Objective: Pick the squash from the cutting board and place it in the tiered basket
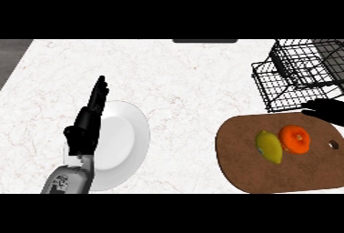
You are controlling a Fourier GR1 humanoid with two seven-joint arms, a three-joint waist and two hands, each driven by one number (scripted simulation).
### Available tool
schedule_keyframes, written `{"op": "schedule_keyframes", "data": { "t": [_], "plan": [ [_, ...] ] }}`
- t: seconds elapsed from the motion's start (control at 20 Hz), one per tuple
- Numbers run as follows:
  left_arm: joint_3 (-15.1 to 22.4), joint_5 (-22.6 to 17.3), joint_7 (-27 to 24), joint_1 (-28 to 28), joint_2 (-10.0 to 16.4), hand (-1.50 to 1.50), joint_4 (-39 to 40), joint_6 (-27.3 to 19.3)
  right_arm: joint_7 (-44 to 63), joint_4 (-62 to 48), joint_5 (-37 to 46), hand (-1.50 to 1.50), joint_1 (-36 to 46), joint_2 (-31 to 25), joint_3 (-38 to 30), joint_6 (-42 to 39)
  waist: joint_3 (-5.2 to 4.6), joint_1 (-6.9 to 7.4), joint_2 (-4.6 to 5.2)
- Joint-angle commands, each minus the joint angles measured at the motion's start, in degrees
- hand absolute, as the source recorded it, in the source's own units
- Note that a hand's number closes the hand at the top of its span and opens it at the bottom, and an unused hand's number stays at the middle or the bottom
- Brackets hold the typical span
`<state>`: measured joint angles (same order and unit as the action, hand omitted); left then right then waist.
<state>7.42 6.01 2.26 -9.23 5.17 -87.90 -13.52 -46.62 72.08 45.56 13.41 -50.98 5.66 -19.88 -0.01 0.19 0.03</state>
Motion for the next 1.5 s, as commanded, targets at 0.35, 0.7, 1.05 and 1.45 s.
{"op": "schedule_keyframes", "data": {
  "t": [0.35,0.7,1.05,1.45],
  "plan": [
    [-0.53,0.77,1.66,0.18,-1.04,0.0,-2.21,1.02,3.72,3.31,3.62,-1.5,0.38,5.16,2.44,-6.4,0.0,-0.05,-0.03],
    [-1.26,1.67,0.6,0.06,-1.53,0.0,-0.46,1.91,2.46,1.25,5.95,-1.5,0.96,8.01,1.16,-5.44,0.0,-0.16,-0.03],
    [-2.15,2.2,-0.91,-1.38,-2.68,0.0,2.23,1.96,0.66,-0.67,7.96,-1.5,0.8,9.15,0.35,-4.81,0.0,-0.16,-0.01],
    [-1.76,2.58,-2.59,5.11,-1.98,0.0,-1.47,2.87,-0.63,-8.22,9.8,-1.5,2.79,12.29,1.08,-1.93,0.02,0.27,0.02]
  ]
}}
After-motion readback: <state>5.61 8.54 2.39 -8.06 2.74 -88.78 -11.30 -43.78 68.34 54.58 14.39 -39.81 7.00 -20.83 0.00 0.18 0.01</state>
